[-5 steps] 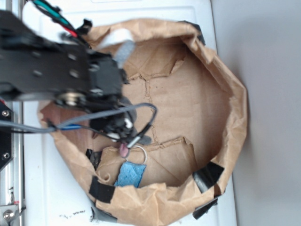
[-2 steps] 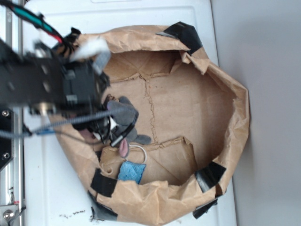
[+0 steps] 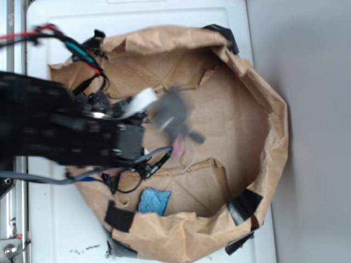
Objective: Grab the wood chip.
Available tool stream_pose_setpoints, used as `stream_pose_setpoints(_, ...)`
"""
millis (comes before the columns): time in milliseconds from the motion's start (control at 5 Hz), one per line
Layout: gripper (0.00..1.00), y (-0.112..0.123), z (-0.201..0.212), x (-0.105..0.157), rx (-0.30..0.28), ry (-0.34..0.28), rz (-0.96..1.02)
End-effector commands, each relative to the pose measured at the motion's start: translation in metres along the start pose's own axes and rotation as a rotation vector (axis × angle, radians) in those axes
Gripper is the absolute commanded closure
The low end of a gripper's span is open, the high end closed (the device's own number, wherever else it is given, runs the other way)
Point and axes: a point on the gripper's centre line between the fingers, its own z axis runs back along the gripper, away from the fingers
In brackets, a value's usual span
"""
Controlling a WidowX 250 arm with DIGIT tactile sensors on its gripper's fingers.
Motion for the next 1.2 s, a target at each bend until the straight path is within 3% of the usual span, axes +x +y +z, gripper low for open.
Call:
stream_pose_setpoints(0,0.0,-0.011,0.004,0.013,-0.007,-0.019,0.024)
stream_pose_setpoints(200,0.0,-0.011,0.003,0.015,-0.009,-0.017,0.032)
stream_pose_setpoints(400,0.24,-0.014,-0.004,0.013,0.005,-0.029,0.04)
stream_pose_setpoints(600,1.0,-0.015,-0.012,0.015,0.014,-0.037,0.067)
stream_pose_setpoints(1000,1.0,-0.012,-0.009,0.017,-0.005,-0.051,0.06)
